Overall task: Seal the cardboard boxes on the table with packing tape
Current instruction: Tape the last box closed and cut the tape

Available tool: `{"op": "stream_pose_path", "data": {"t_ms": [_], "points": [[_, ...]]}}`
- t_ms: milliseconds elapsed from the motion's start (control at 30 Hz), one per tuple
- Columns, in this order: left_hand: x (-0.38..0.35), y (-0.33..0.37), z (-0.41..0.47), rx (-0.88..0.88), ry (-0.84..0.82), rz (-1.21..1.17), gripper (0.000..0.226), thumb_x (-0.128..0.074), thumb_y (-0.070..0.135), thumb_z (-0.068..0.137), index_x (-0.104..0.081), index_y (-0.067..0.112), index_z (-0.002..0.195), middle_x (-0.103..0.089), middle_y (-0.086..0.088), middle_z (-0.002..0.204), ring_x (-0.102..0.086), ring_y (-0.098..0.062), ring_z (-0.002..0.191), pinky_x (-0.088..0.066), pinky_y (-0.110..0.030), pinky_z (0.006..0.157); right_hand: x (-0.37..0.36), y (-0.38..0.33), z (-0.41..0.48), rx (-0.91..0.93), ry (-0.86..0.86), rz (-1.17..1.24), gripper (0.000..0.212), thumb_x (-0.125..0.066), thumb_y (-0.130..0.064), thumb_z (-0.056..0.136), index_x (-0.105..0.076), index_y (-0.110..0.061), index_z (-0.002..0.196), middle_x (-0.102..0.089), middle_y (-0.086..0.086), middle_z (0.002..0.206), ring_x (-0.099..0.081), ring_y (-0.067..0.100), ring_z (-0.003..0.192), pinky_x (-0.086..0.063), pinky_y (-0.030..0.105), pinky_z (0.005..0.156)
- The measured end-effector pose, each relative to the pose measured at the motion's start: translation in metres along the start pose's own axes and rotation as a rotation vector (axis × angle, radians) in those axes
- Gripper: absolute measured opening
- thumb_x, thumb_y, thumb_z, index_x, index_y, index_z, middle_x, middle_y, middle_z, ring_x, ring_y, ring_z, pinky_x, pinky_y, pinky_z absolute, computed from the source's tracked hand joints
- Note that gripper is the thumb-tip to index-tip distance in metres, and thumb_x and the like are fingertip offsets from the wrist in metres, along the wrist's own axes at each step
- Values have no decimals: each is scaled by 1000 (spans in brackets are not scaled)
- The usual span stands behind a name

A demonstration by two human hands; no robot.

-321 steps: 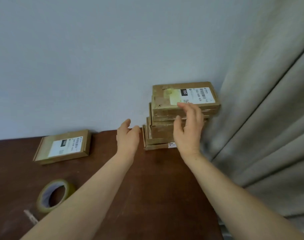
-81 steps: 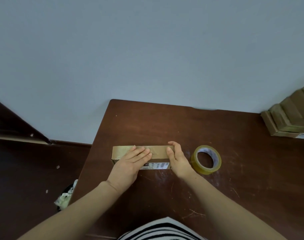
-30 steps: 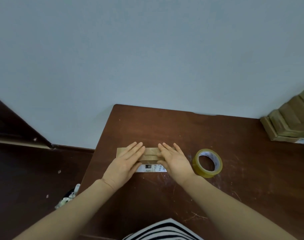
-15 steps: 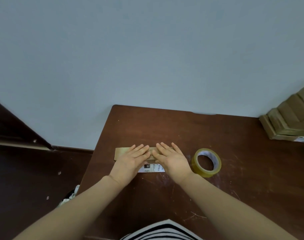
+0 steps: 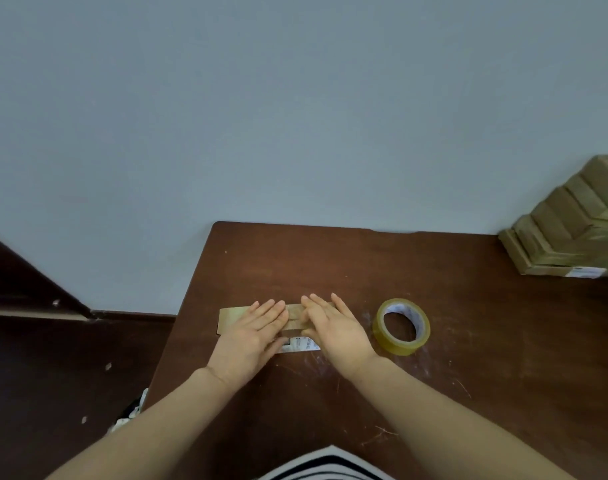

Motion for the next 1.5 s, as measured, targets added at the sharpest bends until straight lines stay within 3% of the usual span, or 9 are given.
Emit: {"op": "stream_pose_path", "data": {"t_ms": [67, 200, 367, 567, 800, 967, 1233, 1333, 1500], "points": [[1, -1, 4, 14, -22, 13, 62, -23, 39, 100, -73, 1, 104, -69, -14, 110, -68, -30, 101, -54, -52, 78, 3, 2, 0, 14, 20, 63, 46, -43, -22, 101, -33, -9, 144, -37, 1, 151, -14, 9, 146, 13, 22, 113], [-4, -5, 2, 111, -42, -65, 28, -71, 14, 81, -71, -1, 105, -68, -16, 113, -65, -35, 105, -47, -60, 87, 21, 14, -18, 86, 84, 271, 54, -52, -1, 82, -45, -10, 135, -33, 1, 152, -14, 13, 146, 3, 22, 117], [-10, -15, 0, 227, -31, -147, 30, -77, 9, 78, -68, 7, 107, -63, -11, 125, -58, -25, 119, -31, -42, 110, 13, 108, -67, -419, 124, 332, 59, -53, -1, 77, -45, -17, 134, -39, 2, 147, -26, 19, 140, -21, 33, 116], [-6, 5, 12, 80, -51, 30, 49, -90, 16, 60, -73, 7, 106, -70, -12, 111, -69, -29, 98, -54, -52, 82, -22, 158, -94, -616, -130, -69, 62, -53, -18, 92, -26, -13, 147, -28, 4, 153, -16, 20, 145, -7, 34, 120], [-21, -14, 3, 253, -165, -197, 51, -55, 29, 95, -43, 17, 143, -35, 3, 151, -26, -8, 140, -5, -22, 117, -5, 161, -84, -532, -94, -101, 20, -48, -17, 95, -60, -23, 110, -65, -1, 104, -54, 18, 111, -16, 30, 114], [5, -33, 33, 661, 98, -621, 45, -51, 19, 93, -49, 30, 136, -45, 14, 141, -37, 1, 126, -31, -18, 99, 59, 134, -58, -373, 220, 498, 7, -60, -15, 93, -61, -22, 92, -55, -14, 78, -50, 13, 78, -35, 10, 66], [17, 6, 106, 577, 26, -931, 70, -59, 14, 86, -29, 33, 147, -23, 6, 153, -24, -14, 139, -32, -8, 80, 114, 80, -33, -99, 318, 612, 14, -62, -8, 91, -65, -17, 101, -61, -1, 93, -56, 13, 87, -42, 20, 79], [31, 5, 113, 534, 65, -855, 61, -60, 14, 85, -42, 31, 141, -26, 9, 151, -23, -8, 137, -32, 2, 70, 124, 67, -30, -50, 323, 595, 30, -63, -8, 90, -59, -37, 95, -59, -6, 92, -54, 7, 89, -40, 15, 80], [50, 2, 106, 477, 186, -811, 42, -65, 12, 82, -64, 28, 121, -44, 14, 136, -37, -1, 125, -37, 1, 71, 128, 64, -26, -65, 325, 620, 20, -63, -9, 91, -65, -25, 102, -64, 2, 99, -58, 16, 95, -44, 24, 86]]}}
Point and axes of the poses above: each hand's wrist, its own z-axis towards the middle knuckle, its own x-axis out of the back of the hand, y = z × x, the point moved 10 cm from there along z, towards the middle knuckle
